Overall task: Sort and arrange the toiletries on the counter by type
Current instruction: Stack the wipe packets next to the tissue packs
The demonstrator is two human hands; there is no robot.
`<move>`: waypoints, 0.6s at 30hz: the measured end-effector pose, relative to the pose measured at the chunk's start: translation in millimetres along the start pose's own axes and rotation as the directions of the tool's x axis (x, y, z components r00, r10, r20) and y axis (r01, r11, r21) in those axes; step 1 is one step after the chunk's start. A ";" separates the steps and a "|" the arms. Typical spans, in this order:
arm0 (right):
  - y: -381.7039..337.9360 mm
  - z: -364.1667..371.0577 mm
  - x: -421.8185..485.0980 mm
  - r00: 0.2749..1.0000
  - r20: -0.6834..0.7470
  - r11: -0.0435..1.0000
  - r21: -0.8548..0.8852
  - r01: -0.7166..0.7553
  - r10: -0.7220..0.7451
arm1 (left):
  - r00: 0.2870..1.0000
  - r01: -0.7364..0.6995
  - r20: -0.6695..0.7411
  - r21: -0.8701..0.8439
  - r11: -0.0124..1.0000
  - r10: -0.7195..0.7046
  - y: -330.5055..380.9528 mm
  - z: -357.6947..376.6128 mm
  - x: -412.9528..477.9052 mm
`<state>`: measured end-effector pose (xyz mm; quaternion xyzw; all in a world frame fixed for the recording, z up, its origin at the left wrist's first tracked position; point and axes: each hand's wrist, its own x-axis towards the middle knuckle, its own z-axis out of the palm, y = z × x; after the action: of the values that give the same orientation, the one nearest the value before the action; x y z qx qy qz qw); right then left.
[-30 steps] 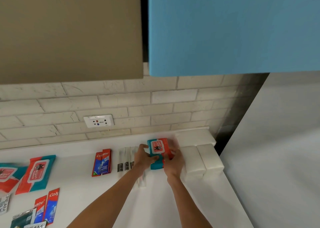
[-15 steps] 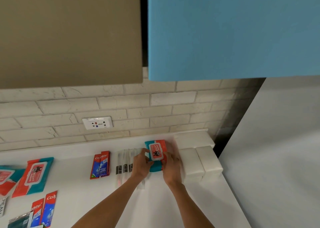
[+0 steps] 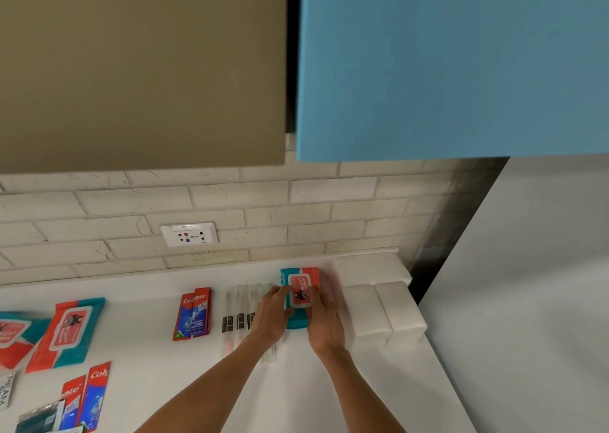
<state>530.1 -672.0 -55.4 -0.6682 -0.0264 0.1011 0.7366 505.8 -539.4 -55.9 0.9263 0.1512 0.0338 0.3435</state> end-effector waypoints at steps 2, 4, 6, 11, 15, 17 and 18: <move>3.7 -1.4 2.5 1.000 -0.009 0.999 0.038 -0.001 0.002 | 1.000 -0.004 0.012 0.023 1.000 0.003 0.0 -0.1 -0.9; 6.9 -1.8 2.6 0.999 0.014 0.997 0.075 -0.034 0.033 | 1.000 -0.003 0.022 0.050 0.999 0.002 0.6 -0.6 -2.7; 14.5 -3.6 6.1 0.993 0.074 0.983 0.150 -0.107 0.097 | 1.000 -0.001 0.023 0.076 0.997 -0.001 0.8 -0.7 -5.2; 20.5 -6.5 9.4 0.994 0.035 0.991 -0.087 -0.101 0.104 | 1.000 -0.009 0.002 0.135 0.991 0.009 1.0 -2.2 -11.2; 10.7 -3.2 0.9 0.998 0.035 0.997 0.051 -0.054 0.052 | 0.999 0.033 0.007 0.106 0.994 -0.034 3.3 -3.2 -16.1; 7.0 -1.8 1.0 0.997 -0.003 0.982 0.171 -0.081 0.083 | 0.998 0.064 0.006 0.033 0.997 -0.065 6.0 -3.6 -18.3; 7.6 -0.6 -0.2 0.996 -0.005 0.976 0.198 -0.091 0.094 | 0.997 0.080 0.009 -0.003 0.997 -0.080 7.0 -3.2 -18.4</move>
<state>529.1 -672.0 -63.0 -0.5929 0.0201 0.1325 0.7940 489.5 -548.0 -48.1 0.9191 0.1865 0.0164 0.3466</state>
